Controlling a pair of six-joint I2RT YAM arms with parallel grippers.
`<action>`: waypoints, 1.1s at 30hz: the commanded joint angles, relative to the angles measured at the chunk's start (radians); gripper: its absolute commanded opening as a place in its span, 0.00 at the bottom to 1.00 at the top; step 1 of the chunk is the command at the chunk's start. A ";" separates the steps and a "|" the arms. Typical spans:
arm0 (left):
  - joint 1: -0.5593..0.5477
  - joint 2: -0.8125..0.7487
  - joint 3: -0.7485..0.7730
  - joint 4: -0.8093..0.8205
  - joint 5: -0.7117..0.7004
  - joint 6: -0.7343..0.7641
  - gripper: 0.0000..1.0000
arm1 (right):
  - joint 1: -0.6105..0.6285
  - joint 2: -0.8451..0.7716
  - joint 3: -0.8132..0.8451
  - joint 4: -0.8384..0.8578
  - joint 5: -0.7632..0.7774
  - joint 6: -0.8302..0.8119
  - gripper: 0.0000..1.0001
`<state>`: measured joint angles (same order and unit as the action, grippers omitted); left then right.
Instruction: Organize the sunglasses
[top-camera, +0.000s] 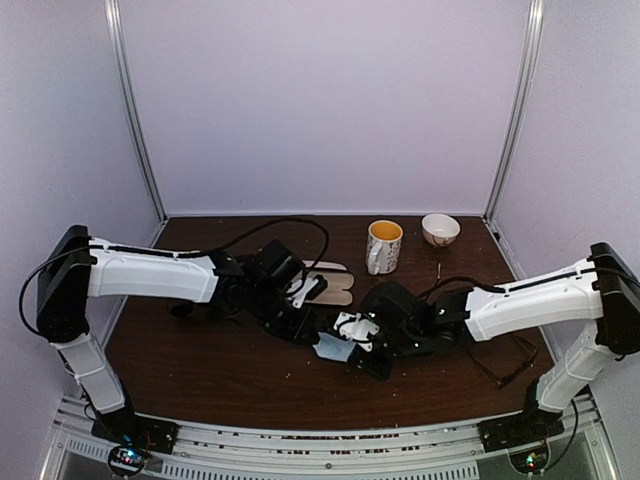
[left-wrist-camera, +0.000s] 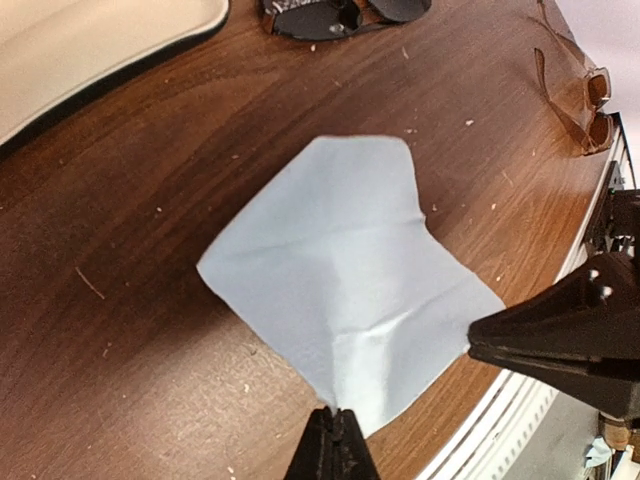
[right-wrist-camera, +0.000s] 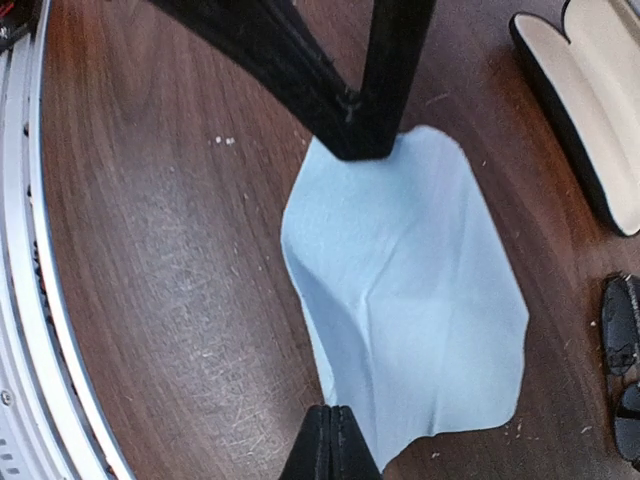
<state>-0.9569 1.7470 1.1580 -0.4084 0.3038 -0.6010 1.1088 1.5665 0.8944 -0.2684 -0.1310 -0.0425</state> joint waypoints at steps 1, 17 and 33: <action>0.004 -0.041 0.047 -0.035 -0.025 -0.011 0.00 | -0.013 -0.044 0.071 -0.058 0.008 -0.019 0.00; 0.070 -0.110 0.116 -0.152 -0.165 -0.042 0.00 | -0.098 -0.006 0.250 -0.132 -0.057 -0.129 0.00; 0.092 -0.144 0.040 -0.171 -0.174 -0.068 0.00 | -0.125 0.116 0.376 -0.241 -0.217 -0.217 0.00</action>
<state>-0.8700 1.6386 1.2678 -0.6025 0.0986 -0.6418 0.9672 1.6650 1.2785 -0.4763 -0.2749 -0.2428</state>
